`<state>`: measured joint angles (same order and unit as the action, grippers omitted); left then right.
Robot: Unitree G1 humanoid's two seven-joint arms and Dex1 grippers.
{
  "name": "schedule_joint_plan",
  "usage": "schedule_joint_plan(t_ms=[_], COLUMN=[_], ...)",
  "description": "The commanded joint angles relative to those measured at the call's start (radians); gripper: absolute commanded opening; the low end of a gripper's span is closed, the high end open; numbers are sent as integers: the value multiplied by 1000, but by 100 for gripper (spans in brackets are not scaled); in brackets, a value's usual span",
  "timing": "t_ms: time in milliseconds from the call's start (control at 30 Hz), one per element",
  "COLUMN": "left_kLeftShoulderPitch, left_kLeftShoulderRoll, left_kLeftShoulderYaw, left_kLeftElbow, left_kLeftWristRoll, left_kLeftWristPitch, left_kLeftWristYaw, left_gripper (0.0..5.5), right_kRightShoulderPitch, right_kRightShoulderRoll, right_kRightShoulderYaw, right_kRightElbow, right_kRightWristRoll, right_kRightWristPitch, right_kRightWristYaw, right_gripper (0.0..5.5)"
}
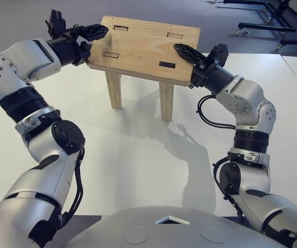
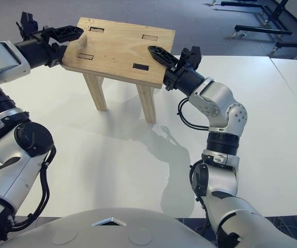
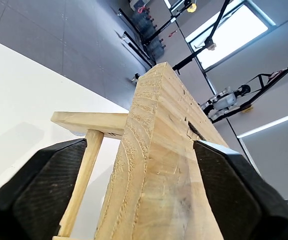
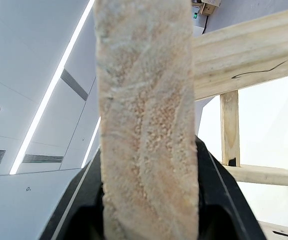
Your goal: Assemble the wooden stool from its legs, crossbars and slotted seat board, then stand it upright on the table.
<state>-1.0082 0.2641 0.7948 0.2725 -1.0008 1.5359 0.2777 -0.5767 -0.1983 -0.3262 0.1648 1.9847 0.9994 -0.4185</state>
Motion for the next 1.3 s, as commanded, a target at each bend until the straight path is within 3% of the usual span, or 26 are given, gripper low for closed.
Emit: schedule_joint_plan(t_ms=[33,167,333,833,1300], left_kLeftShoulderPitch=[-93,-170,-179,-130,-93], left_kLeftShoulderRoll=[-94,-13,68,128,118], left_kLeftShoulderYaw=[33,101,94,15,-5], left_kLeftElbow=[84,161,225,268,249], left_kLeftWristRoll=[-43,-51,-23,29,33], left_kLeftWristPitch=[22,-68,-119,-188,-199], left_kLeftWristYaw=[-16,-28,-57,-136,-162], left_gripper=[422,422,422,422,422], right_kRightShoulderPitch=[26,29,47,26,-113], right_kRightShoulderRoll=[82,77,84,83,134], right_kRightShoulderYaw=[80,85,96,121,81], right_kRightElbow=[24,49,59,-21,-45], right_kRightWristRoll=[-13,-13,-22,-17,-13], right_kRightWristPitch=[32,10,-20,-70,-187], right_kRightWristYaw=[-30,-24,-9,-38,-197], right_gripper=[141,141,141,141,141])
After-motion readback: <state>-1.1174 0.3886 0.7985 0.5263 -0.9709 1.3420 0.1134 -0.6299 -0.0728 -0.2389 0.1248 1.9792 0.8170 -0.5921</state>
